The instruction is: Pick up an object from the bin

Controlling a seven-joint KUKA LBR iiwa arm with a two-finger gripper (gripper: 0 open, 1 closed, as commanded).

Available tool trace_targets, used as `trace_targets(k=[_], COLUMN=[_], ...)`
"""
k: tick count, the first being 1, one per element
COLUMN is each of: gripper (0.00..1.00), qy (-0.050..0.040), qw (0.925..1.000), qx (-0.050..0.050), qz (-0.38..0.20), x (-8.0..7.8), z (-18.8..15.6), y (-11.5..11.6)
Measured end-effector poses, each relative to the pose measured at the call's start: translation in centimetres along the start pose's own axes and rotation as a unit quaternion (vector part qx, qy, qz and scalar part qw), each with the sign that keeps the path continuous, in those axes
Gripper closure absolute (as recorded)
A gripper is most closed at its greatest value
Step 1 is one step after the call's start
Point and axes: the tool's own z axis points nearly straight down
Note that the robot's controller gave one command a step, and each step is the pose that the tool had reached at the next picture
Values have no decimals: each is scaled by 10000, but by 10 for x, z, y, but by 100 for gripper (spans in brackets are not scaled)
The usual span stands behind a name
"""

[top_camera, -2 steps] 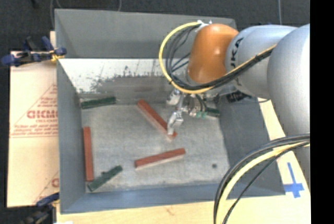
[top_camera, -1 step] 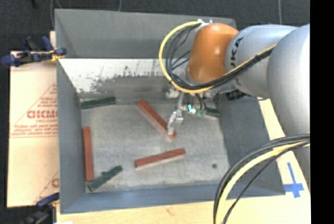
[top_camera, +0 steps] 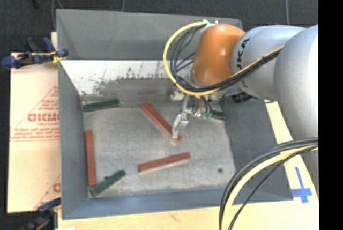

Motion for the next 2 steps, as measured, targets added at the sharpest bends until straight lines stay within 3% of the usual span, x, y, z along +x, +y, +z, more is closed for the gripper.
trace_targets(k=[1,2], gripper=[100,100], qy=[138,138], qw=[9999,9999], qx=[9,9], qz=[-9,-9], x=[9,9], z=[-3,-3], y=[1,1])
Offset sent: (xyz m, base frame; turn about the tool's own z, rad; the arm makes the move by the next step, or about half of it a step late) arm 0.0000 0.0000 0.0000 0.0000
